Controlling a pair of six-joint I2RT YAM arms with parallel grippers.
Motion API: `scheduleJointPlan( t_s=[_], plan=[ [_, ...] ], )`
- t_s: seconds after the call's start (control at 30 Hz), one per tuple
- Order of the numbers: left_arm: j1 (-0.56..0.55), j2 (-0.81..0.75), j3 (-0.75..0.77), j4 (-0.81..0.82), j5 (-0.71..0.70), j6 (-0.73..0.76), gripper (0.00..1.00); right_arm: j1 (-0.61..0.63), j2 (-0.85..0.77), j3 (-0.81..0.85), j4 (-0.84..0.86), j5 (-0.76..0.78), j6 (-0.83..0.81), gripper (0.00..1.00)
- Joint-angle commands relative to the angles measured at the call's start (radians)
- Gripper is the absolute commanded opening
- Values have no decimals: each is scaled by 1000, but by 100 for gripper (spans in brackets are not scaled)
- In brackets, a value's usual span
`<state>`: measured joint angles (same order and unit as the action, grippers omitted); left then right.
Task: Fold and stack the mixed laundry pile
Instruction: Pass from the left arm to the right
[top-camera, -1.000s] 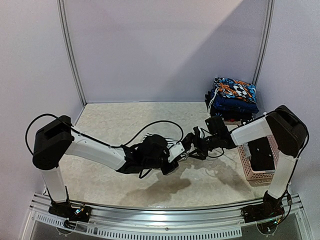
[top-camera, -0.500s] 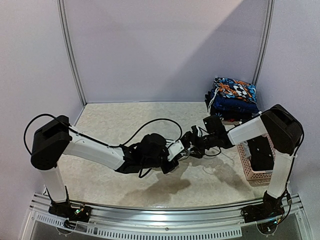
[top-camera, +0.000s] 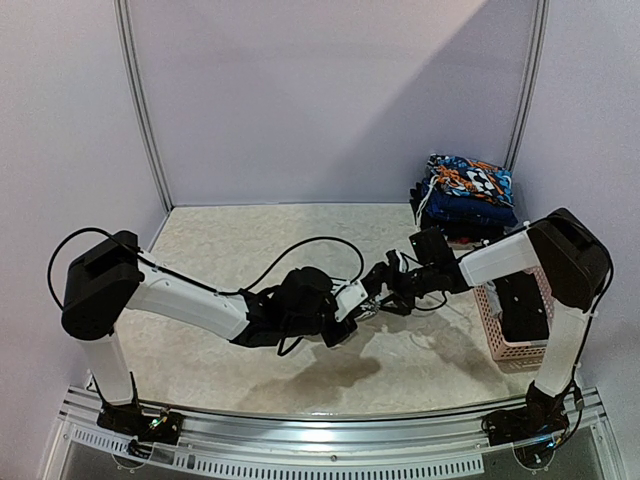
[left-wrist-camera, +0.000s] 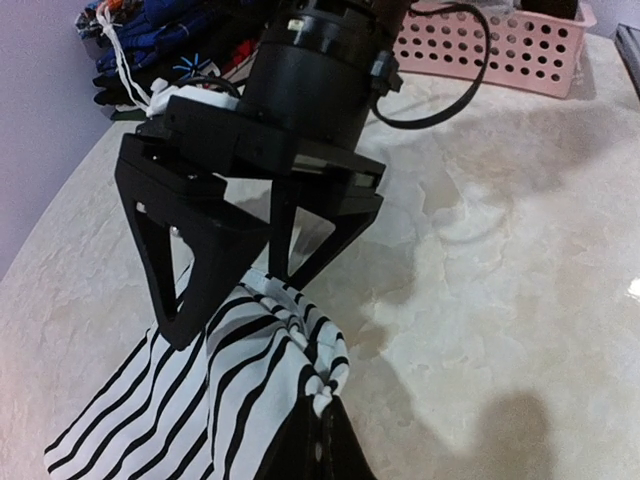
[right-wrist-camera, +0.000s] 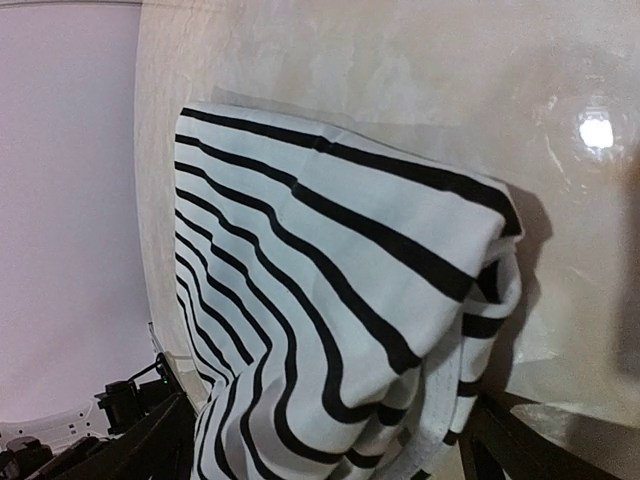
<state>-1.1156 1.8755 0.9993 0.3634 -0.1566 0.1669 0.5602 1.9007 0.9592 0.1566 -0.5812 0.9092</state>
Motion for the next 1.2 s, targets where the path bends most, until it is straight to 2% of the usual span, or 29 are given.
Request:
scheduleJointPlan(
  t_s=[0.0, 0.23, 0.5, 0.7, 0.8, 1.03, 1.17],
  plan=[
    [14, 2, 12, 30, 0, -4, 0, -11, -50, -24, -94, 5, -68, 91],
    [14, 16, 18, 36, 36, -8, 0, -12, 9, -8, 23, -44, -13, 89],
    [13, 25, 20, 32, 66, -13, 0, -16, 77, 51, 31, -64, -10, 84],
    [10, 49, 40, 6, 125, -10, 0, -34, 86, 59, 31, -62, -19, 76],
    [6, 56, 42, 2, 148, -8, 0, -47, 90, 61, 32, -63, -31, 68],
    [-11, 90, 67, -21, 222, 11, 4, -55, 124, 85, 39, -86, -39, 44],
    [-18, 91, 65, -23, 279, 8, 17, -59, 129, 95, 27, -85, -51, 32]
  ],
)
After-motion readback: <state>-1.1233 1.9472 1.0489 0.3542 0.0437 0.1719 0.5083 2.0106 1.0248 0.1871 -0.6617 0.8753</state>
